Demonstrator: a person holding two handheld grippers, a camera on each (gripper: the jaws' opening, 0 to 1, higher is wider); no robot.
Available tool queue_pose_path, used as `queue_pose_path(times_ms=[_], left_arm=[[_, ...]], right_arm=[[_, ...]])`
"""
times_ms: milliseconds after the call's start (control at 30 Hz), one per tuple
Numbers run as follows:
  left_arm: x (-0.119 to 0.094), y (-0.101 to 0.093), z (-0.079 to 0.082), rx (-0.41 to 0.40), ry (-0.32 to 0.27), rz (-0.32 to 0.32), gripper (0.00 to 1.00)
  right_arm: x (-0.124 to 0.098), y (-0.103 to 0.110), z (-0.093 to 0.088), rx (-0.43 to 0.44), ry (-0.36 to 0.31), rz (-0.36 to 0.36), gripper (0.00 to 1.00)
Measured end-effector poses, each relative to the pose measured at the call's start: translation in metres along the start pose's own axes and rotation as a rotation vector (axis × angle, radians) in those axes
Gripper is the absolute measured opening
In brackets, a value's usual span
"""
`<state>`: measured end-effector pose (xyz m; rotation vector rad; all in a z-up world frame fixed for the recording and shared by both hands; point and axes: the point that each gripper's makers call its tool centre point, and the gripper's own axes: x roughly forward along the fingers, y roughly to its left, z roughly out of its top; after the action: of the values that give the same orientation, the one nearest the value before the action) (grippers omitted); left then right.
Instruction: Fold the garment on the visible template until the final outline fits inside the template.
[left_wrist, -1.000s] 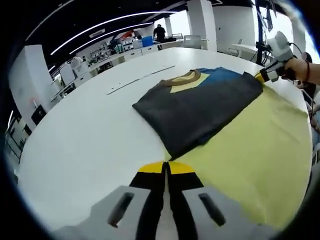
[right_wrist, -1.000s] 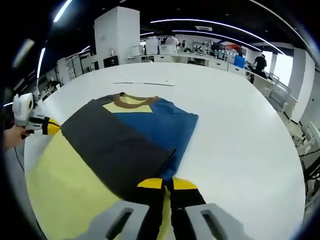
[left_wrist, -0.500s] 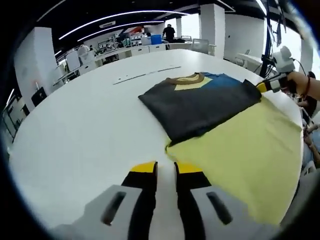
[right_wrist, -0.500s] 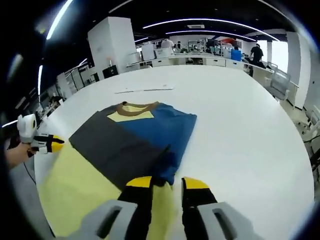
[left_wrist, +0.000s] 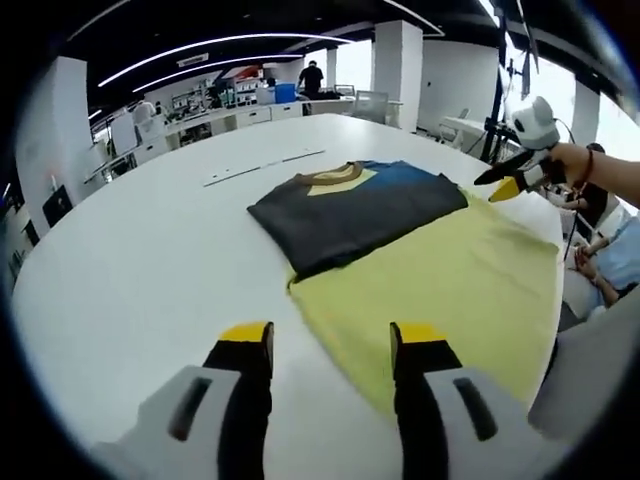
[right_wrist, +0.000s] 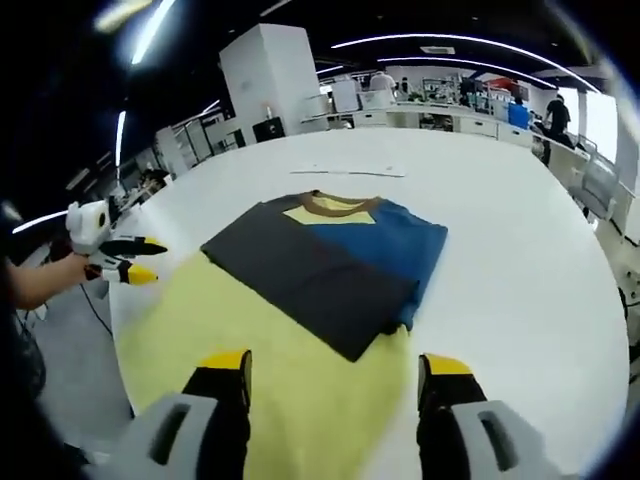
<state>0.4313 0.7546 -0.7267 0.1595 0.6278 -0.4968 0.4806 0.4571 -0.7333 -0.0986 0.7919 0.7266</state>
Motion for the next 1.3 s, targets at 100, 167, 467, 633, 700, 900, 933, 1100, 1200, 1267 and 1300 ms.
queue_pose_path(times_ms=[100,167,467,633,700,900,933,1100,1200,1267,1300], left_arm=[[-0.008,-0.012,0.001,0.017,-0.007,-0.043,0.54],[-0.013,-0.021,0.001,0.032,-0.012,-0.071,0.59],[-0.029,-0.052,-0.011,0.105,0.01,-0.165,0.68],[-0.035,-0.072,-0.024,0.132,0.035,-0.226,0.67],[-0.037,-0.081,-0.03,0.134,0.047,-0.256,0.65],[-0.04,-0.094,-0.044,0.149,0.072,-0.291,0.61],[-0.041,-0.096,-0.045,0.149,0.074,-0.297,0.6],[-0.042,-0.103,-0.055,0.179,0.102,-0.318,0.59],[-0.042,-0.105,-0.059,0.192,0.109,-0.324,0.58],[-0.042,-0.106,-0.063,0.195,0.118,-0.325,0.57],[-0.042,-0.106,-0.065,0.2,0.122,-0.325,0.57]], right_arm=[[-0.012,0.014,-0.009,-0.042,0.021,0.037,0.75],[-0.019,0.024,-0.018,-0.064,0.043,0.063,0.77],[-0.044,0.057,-0.047,-0.14,0.119,0.149,0.82],[-0.056,0.074,-0.074,-0.194,0.225,0.192,0.77],[-0.058,0.076,-0.084,-0.189,0.262,0.191,0.67],[-0.058,0.079,-0.084,-0.193,0.178,0.181,0.78],[-0.058,0.079,-0.086,-0.214,0.186,0.179,0.79],[-0.06,0.079,-0.102,-0.285,0.242,0.181,0.77],[-0.062,0.075,-0.109,-0.333,0.267,0.16,0.76],[-0.062,0.073,-0.112,-0.34,0.272,0.154,0.74],[-0.062,0.072,-0.116,-0.352,0.286,0.151,0.73]])
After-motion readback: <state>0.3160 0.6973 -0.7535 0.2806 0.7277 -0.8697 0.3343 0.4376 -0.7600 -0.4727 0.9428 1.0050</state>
